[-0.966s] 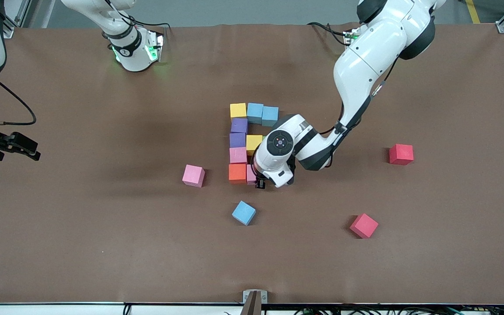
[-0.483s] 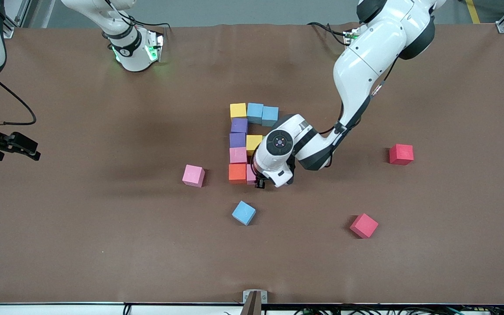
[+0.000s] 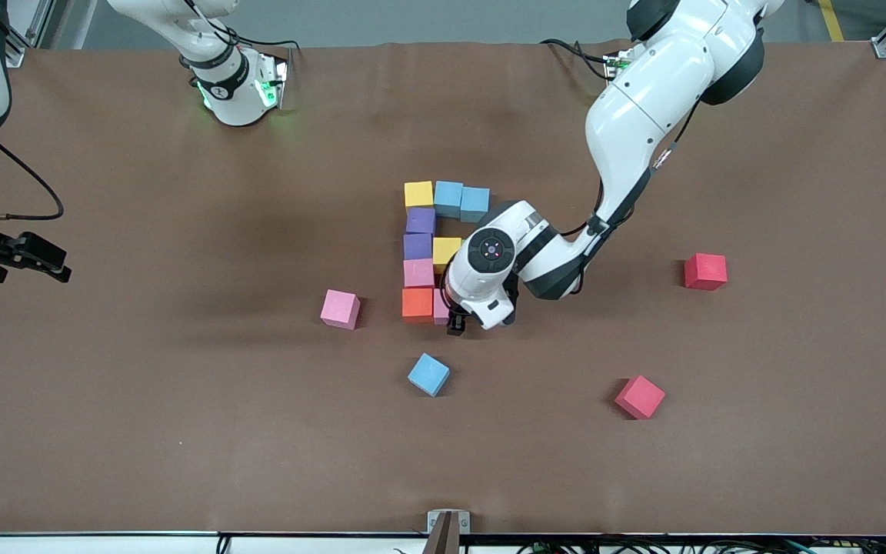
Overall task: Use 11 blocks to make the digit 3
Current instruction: 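Lower the light pink cube beside the orange cube and open the left gripper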
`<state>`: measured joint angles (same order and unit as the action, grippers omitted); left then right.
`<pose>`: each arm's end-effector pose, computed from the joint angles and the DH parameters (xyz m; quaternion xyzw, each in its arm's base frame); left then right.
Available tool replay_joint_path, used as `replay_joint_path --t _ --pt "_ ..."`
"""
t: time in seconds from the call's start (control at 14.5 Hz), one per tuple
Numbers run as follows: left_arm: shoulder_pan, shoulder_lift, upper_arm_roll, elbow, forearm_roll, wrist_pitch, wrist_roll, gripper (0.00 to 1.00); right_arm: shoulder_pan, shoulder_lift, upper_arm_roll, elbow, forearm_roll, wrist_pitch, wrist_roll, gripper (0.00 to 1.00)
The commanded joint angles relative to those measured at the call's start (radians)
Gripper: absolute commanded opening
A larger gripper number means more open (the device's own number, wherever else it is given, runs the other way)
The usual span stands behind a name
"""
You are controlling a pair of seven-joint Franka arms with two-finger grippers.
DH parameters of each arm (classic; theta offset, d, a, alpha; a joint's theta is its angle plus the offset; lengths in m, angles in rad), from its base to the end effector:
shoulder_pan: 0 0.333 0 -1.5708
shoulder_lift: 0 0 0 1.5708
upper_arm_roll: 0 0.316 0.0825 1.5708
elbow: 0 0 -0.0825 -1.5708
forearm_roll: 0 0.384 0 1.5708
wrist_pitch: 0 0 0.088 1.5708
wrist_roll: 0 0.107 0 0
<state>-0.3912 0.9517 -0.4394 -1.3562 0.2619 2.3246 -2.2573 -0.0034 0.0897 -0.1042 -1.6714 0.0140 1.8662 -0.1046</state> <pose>0.5591 -0.4921 0.1902 0.7486 0.6568 -0.0721 0.0552 0.5987 -0.0613 0.5518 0.9986 -0.0027 0.0527 0.0034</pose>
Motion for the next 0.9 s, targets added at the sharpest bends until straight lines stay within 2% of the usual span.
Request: replay_joint_path --t 0.0,0.55,0.69,0.83 --pt "-0.006 -0.022 0.007 0.014 -0.021 -0.004 0.022 1.00 -0.003 -0.027 0.003 -0.018 0.007 -0.006 -0.012 1.00" --pt "0.002 -0.108 -0.027 0.016 -0.015 -0.088 0.027 1.00 -0.015 -0.025 0.001 -0.025 -0.002 -0.002 -0.012 1.00" --pt "-0.001 -0.105 -0.021 0.067 -0.013 -0.087 0.099 1.00 -0.027 -0.022 0.000 -0.027 -0.006 0.002 -0.013 1.00" --pt "0.005 -0.097 -0.016 0.094 -0.016 -0.077 0.195 1.00 -0.021 -0.019 0.001 -0.024 -0.049 0.036 -0.013 1.00"
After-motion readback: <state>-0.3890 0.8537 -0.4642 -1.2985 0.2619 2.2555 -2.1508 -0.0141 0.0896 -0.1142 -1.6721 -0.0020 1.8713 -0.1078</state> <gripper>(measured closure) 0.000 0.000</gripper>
